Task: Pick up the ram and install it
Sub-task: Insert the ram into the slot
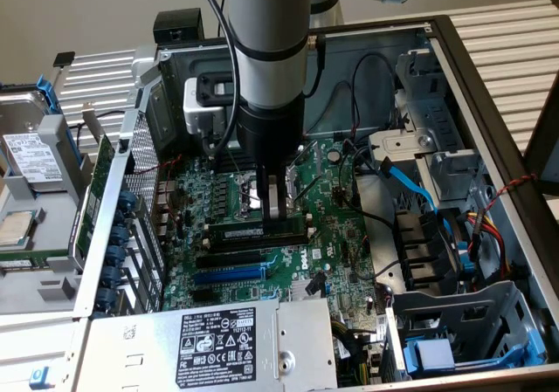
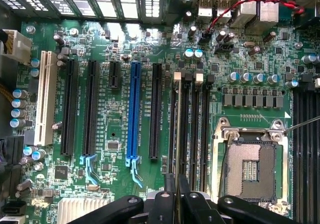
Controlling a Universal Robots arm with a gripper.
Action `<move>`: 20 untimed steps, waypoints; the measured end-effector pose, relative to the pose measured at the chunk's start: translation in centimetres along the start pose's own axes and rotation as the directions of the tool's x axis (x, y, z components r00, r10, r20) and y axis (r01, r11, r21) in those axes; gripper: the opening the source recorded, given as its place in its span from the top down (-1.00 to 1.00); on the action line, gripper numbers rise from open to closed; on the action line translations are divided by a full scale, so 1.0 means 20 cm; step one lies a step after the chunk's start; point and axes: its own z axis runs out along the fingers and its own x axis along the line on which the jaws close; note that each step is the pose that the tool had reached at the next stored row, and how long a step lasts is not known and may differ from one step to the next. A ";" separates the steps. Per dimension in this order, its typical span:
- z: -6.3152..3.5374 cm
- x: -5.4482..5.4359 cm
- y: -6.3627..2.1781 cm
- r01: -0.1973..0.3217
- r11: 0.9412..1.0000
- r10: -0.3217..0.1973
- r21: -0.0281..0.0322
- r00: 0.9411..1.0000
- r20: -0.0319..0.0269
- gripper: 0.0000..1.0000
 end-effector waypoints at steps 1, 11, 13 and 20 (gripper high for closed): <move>0.001 0.00 0.000 0.000 1.000 0.000 0.000 1.000 0.000 0.73; 0.004 0.00 0.003 0.000 1.000 0.000 0.000 1.000 0.000 0.58; 0.004 0.00 0.007 0.000 1.000 0.000 0.000 1.000 0.000 0.44; -0.030 0.00 0.028 0.000 1.000 0.000 0.000 1.000 0.000 0.44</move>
